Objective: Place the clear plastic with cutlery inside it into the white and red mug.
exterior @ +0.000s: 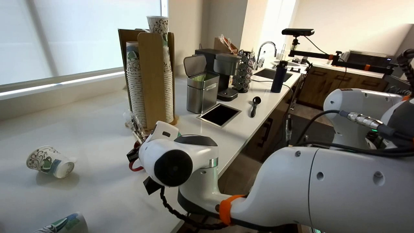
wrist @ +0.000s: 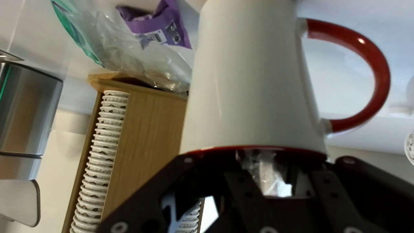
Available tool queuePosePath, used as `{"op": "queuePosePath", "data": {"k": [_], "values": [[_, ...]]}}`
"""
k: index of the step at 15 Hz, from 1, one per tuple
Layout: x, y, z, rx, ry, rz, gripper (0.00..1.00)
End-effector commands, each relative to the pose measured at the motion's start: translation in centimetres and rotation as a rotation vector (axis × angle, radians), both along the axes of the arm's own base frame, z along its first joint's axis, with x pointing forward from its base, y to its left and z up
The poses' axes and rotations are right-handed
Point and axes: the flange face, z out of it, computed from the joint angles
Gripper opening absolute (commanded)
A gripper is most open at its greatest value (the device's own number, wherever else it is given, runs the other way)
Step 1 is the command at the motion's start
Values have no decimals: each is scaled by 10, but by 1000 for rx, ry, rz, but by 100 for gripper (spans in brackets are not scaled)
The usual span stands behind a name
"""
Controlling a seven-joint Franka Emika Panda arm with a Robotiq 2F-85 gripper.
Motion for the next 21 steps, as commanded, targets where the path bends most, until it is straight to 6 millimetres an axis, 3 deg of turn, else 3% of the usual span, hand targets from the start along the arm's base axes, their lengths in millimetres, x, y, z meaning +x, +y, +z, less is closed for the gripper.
{"op": "queuePosePath", "data": {"k": [1, 2, 6, 8, 10, 12, 21], "values": [[-1, 4, -10, 3, 17, -32, 69], [-1, 4, -7, 5, 15, -34, 75], [0, 2, -10, 11, 22, -44, 75], [2, 2, -9, 24, 24, -45, 24], [4, 2, -8, 50, 21, -46, 19], [6, 2, -6, 69, 6, -50, 2], [3, -7, 13, 126, -81, -101, 2]]}}
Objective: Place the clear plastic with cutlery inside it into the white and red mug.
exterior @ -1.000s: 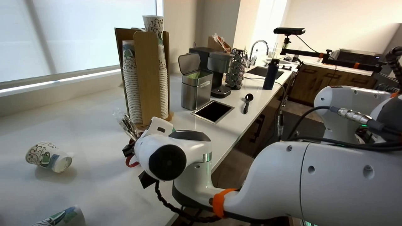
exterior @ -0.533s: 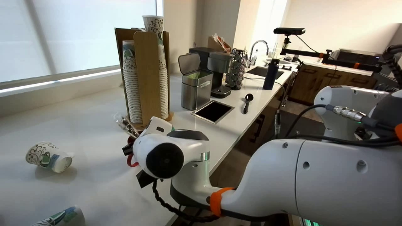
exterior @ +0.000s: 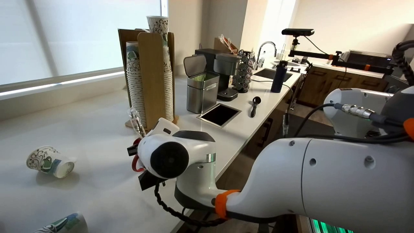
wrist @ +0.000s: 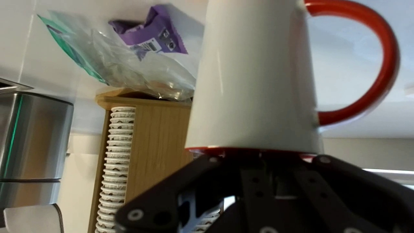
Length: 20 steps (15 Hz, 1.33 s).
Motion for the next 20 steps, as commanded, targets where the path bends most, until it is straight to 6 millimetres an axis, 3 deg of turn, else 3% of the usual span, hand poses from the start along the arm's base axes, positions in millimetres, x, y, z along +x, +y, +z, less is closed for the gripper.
{"op": "queuePosePath", "data": {"k": [1, 8, 12, 13, 15, 16, 17, 20], "values": [[-5, 1, 9, 24, -43, -23, 2], [-14, 4, 32, 6, -102, -34, 2], [-17, -1, 32, -18, -97, -47, 2], [-17, -3, 32, -26, -97, -49, 9], [-16, -6, 30, -43, -92, -46, 5], [-16, -7, 30, -49, -89, -49, 16], [-17, -7, 29, -48, -88, -44, 34], [-17, -7, 29, -49, -89, -40, 55]]}}
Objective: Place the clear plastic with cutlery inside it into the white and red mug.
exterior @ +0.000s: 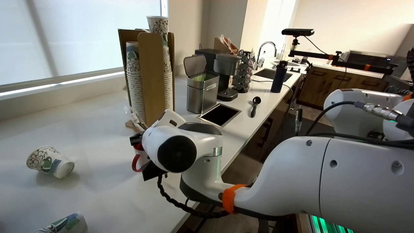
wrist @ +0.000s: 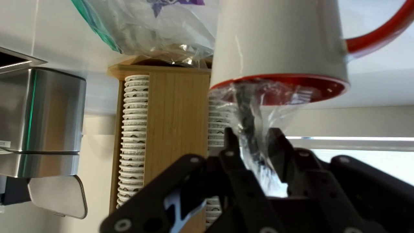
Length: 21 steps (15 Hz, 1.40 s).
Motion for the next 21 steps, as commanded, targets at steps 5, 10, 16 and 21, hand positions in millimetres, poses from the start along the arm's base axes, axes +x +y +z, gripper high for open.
{"op": "queuePosePath", "data": {"k": [5, 10, 16, 21], "values": [[-8, 6, 0, -14, -16, -3, 92], [-10, 9, 2, 10, -23, 3, 100], [5, -7, 11, 57, -82, 14, 100], [28, -24, 11, 75, -99, 29, 100]]}}
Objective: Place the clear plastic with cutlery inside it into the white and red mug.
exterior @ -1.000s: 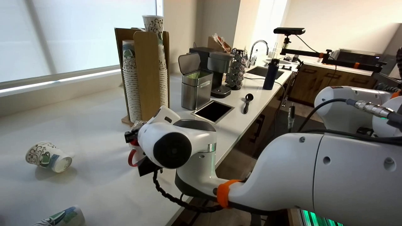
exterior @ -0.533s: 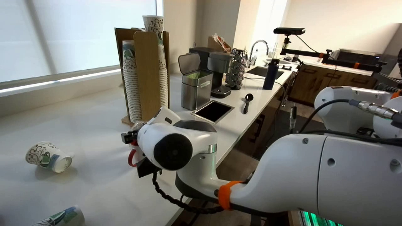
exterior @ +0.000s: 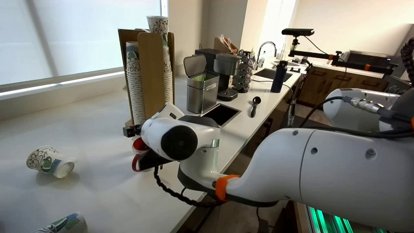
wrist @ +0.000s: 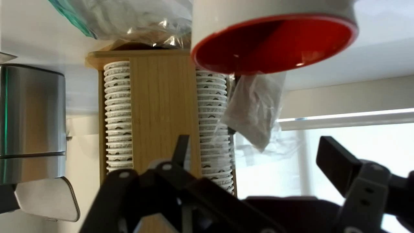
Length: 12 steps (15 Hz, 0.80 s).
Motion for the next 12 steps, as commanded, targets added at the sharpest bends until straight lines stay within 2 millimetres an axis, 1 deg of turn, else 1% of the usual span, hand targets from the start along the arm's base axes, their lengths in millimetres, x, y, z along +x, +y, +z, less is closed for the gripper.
{"op": "queuePosePath", "data": {"k": [1, 2, 3, 7, 10, 11, 12], "values": [[16, -8, -3, 39, -16, 3, 100], [19, -12, -3, 43, -12, -5, 100], [21, -14, -4, 53, -4, -12, 88], [19, -8, -13, 81, 25, -8, 99], [13, 1, -17, 91, 45, -4, 100], [12, 2, -17, 91, 44, -3, 75], [12, 2, -18, 94, 44, -3, 72]]}}
